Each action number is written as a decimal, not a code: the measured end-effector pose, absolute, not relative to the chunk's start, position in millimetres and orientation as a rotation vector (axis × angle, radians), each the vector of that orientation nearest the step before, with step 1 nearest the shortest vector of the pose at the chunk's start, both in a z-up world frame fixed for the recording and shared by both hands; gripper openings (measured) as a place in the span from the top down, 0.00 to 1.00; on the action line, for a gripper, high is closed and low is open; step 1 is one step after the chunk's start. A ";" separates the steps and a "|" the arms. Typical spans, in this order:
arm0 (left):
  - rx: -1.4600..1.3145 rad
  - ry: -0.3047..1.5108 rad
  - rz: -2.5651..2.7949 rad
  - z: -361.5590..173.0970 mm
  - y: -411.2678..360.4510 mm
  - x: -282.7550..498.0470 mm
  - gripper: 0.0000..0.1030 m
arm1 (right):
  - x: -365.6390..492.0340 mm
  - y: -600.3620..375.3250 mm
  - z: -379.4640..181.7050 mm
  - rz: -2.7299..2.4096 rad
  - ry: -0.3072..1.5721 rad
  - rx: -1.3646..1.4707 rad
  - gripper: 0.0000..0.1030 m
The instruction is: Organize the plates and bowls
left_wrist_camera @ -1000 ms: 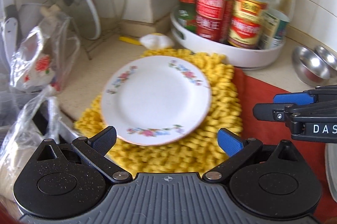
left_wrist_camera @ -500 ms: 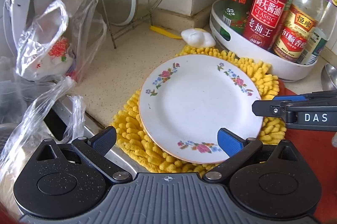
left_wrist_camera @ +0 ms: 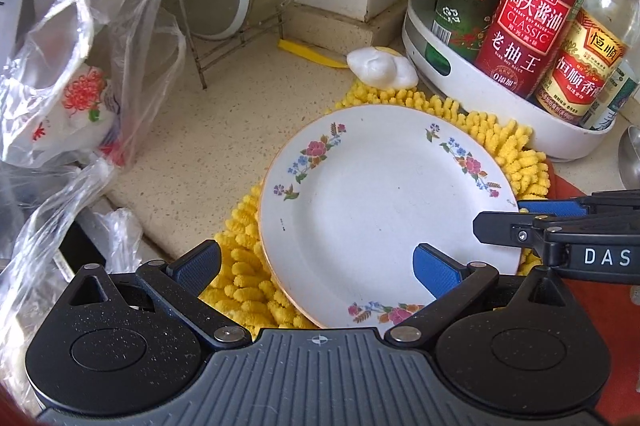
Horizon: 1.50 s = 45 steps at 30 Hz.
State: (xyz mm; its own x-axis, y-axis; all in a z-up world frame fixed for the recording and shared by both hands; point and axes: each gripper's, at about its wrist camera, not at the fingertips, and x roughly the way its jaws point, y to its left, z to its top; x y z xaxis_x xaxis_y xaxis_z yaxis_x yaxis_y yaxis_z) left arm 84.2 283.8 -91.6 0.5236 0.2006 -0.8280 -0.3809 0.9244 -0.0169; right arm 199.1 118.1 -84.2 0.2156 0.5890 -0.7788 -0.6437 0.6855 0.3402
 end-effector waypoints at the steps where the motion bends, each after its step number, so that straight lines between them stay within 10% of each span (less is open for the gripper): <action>1: -0.204 0.961 0.350 -92.6 284.1 85.3 0.00 | 200.1 118.9 -85.3 0.855 1.055 -0.058 0.58; 45: -0.260 0.976 0.216 -104.1 304.1 110.6 0.03 | 206.7 123.4 -81.0 0.872 1.018 -0.064 0.58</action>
